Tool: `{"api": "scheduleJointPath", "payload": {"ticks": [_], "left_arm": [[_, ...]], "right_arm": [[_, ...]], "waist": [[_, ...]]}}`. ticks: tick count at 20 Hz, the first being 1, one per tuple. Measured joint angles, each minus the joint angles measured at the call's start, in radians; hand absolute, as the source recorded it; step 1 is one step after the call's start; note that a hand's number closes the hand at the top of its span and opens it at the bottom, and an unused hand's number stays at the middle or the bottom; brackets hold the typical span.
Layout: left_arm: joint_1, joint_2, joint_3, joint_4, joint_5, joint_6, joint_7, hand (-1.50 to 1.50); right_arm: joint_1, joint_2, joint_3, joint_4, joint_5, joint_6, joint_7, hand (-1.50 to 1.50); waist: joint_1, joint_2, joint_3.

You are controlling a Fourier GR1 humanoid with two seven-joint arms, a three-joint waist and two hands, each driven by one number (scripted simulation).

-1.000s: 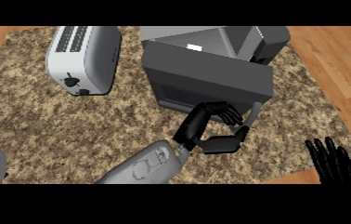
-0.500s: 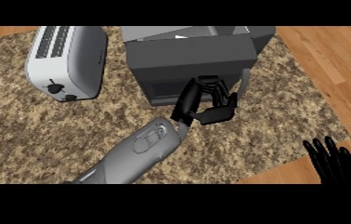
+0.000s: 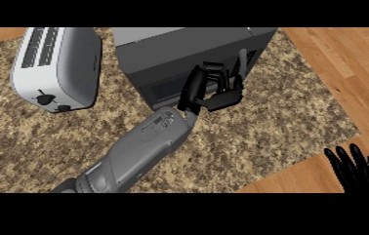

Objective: Pick up the milk, place it into the microwave and close the microwave

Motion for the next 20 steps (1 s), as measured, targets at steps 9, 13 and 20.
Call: {"api": "scheduleJointPath", "payload": {"ticks": [9,13,20], "left_arm": [[0.002,0.001,-0.004,0.017,0.054,0.019,-0.077,1.5],[0.002,0.002,-0.007,0.025,0.073,0.025,-0.105,1.5],[-0.004,0.001,-0.013,0.042,0.101,0.034,-0.144,1.5]], "right_arm": [[0.008,-0.032,0.0,-0.059,-0.055,0.024,0.033,-1.5],[0.012,-0.047,-0.004,-0.084,-0.075,0.033,0.044,-1.5],[0.014,-0.068,-0.021,-0.128,-0.103,0.04,0.054,-1.5]], "waist": [[-0.018,-0.001,0.002],[-0.026,-0.001,0.002],[-0.037,-0.002,0.003]]}}
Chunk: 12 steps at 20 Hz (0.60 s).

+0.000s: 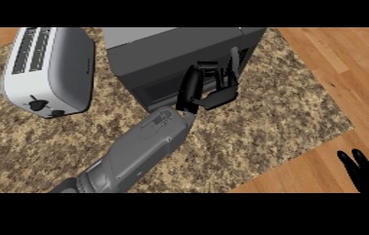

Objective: Pick up the milk, place it into the microwave and close the microwave

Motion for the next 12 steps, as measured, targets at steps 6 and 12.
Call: {"api": "scheduleJointPath", "payload": {"ticks": [6,12], "left_arm": [[-0.007,-0.001,-0.004,0.012,0.022,0.005,-0.022,1.5],[-0.012,-0.002,-0.01,0.021,0.045,0.011,-0.044,1.5]], "right_arm": [[0.022,-0.013,0.002,-0.021,-0.046,0.016,0.017,-1.5],[0.04,-0.031,-0.005,-0.037,-0.076,0.029,0.032,-1.5]], "waist": [[-0.008,0.002,0.002],[-0.015,0.004,0.002]]}}
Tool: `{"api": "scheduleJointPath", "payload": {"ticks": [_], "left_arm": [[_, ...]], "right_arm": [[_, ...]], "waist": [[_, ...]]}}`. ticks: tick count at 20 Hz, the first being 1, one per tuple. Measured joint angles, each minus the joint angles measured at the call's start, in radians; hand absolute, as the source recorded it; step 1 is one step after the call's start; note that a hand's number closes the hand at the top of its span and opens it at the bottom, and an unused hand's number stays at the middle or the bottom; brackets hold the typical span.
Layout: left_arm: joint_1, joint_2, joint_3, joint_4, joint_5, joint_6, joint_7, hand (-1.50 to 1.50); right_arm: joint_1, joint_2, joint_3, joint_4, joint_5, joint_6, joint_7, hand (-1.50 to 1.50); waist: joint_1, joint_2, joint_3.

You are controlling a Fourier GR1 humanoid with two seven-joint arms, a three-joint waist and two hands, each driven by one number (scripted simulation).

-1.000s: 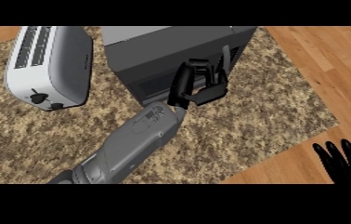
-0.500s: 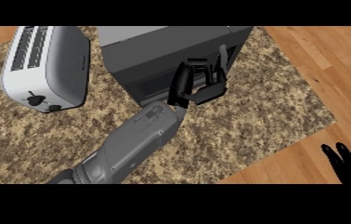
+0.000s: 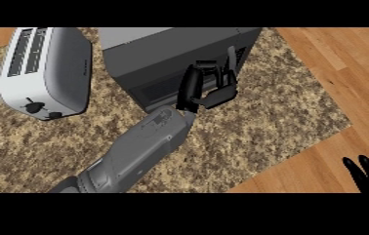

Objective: Pick up the milk, place it into the microwave and close the microwave

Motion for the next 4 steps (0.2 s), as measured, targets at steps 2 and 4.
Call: {"api": "scheduleJointPath", "payload": {"ticks": [2,4], "left_arm": [[-0.002,0.0,-0.002,0.006,0.006,-0.001,-0.006,1.5],[-0.004,0.0,-0.006,0.009,0.013,0.0,-0.012,1.5]], "right_arm": [[0.007,-0.008,-0.005,-0.007,-0.008,0.005,0.005,-1.5],[0.01,-0.015,-0.008,-0.015,-0.017,0.01,0.009,-1.5]], "waist": [[-0.001,-0.001,0.0],[-0.002,-0.001,0.0]]}}
